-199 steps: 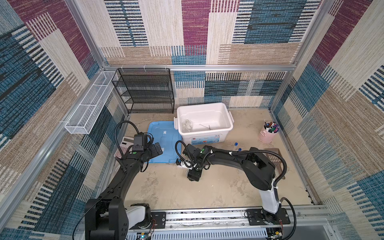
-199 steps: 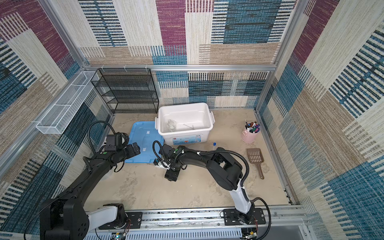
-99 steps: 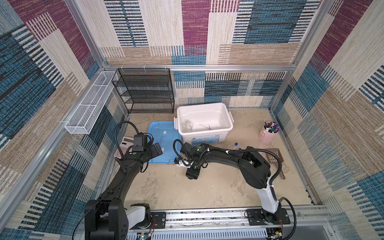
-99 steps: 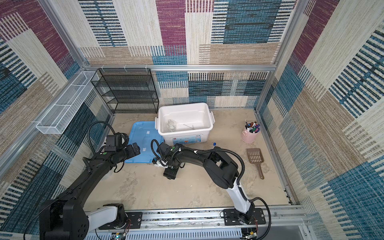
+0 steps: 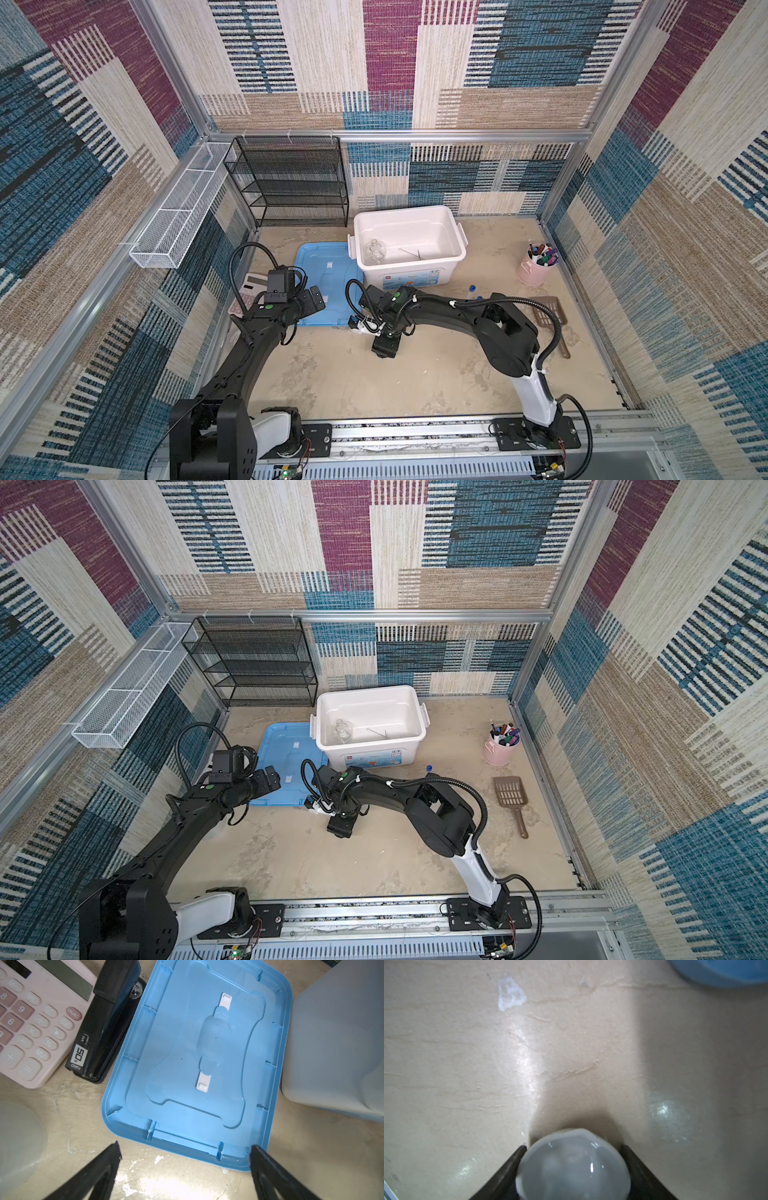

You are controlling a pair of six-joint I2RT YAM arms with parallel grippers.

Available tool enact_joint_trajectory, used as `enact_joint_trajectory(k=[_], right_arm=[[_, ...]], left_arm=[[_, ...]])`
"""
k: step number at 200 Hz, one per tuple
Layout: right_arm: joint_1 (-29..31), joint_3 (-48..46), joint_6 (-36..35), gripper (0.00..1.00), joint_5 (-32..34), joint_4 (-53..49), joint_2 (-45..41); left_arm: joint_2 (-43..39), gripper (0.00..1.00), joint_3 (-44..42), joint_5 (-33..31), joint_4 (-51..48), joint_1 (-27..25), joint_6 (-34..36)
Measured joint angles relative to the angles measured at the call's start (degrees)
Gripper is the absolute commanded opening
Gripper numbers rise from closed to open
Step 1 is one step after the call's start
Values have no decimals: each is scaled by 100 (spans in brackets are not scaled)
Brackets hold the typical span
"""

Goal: Organize the chemistry lab equipment
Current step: 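Carry the held white dish with the right gripper toward the white bin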

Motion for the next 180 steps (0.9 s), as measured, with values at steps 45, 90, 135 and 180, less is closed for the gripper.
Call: enact_joint_trajectory(k=[45,90,135,180], right_arm=[[26,-81,7,73,-2,28,-24],[28,-109,2,59,11,52,-42],[26,-146,2,56,35,103,-68],[26,-153,0,57,87,114,-81]], left_arm=[[0,99,0,2,0,0,0],[-11,99,-4,2,0,0,0],[-17,99,-7,2,0,0,-2],[-68,99,-7,4,0,0,-4]])
